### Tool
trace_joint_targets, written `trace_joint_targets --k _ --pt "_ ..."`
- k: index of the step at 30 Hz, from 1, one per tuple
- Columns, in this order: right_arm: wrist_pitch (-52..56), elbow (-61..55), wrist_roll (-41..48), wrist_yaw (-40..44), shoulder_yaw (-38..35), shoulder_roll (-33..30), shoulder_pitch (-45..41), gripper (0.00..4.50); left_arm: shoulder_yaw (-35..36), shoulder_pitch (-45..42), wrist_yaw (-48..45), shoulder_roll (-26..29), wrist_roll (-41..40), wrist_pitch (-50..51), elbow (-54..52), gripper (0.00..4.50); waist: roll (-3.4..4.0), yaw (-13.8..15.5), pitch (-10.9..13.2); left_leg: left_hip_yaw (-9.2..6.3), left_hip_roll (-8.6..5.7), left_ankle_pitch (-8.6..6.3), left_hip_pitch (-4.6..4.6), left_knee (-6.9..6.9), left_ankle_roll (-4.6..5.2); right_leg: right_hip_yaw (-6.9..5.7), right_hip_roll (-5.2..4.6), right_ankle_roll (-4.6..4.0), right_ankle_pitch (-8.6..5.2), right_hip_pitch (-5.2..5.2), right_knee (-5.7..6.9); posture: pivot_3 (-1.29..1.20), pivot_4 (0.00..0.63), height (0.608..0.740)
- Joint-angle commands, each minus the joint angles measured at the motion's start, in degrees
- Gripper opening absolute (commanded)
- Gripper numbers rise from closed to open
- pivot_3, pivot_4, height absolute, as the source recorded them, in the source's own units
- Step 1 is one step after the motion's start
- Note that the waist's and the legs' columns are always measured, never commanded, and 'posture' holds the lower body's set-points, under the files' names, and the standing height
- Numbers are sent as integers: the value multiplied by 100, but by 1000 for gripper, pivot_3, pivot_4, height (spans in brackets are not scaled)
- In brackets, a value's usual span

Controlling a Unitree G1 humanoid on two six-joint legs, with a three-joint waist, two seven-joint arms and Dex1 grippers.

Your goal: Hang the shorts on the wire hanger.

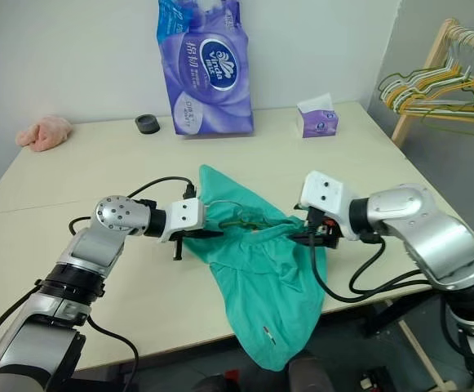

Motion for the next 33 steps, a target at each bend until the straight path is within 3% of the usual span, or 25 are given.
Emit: trace_joint_targets --k 1,8,26,29,33 --pt "72 -95 -46 -121 -278 -143 306 4379 104 -27 21 6 -143 44 -266 0 -3 4 -2 0 0 0 0 0 0 0 0 0 0 0 0 -271 66 740" --pt "-843 859 -861 -561 -18 153 881 4448 57 -18 -15 -4 -137 54 -294 0 -3 -2 -3 8 0 0 2 0 0 5 1 0 0 1 2 -270 65 740" --pt "-1697 2938 -1533 80 1030 1751 -129 4448 111 32 -87 -35 -345 346 -567 0 0 -120 -5 2 -2 1 2 0 -2 1 5 -1 1 0 5 -249 61 740" --pt "-1712 2970 -1612 185 1087 1833 -229 3865 109 66 -136 -32 -418 436 -664 0 2 -127 -6 -2 -2 1 3 0 -2 0 4 -1 1 0 4 -248 61 740" --pt "-1678 2865 -1680 329 1148 1894 -275 2458 113 121 -186 -28 -527 535 -772 0 3 -128 -7 -5 -2 1 2 0 -3 -1 3 -1 1 0 4 -248 61 740"
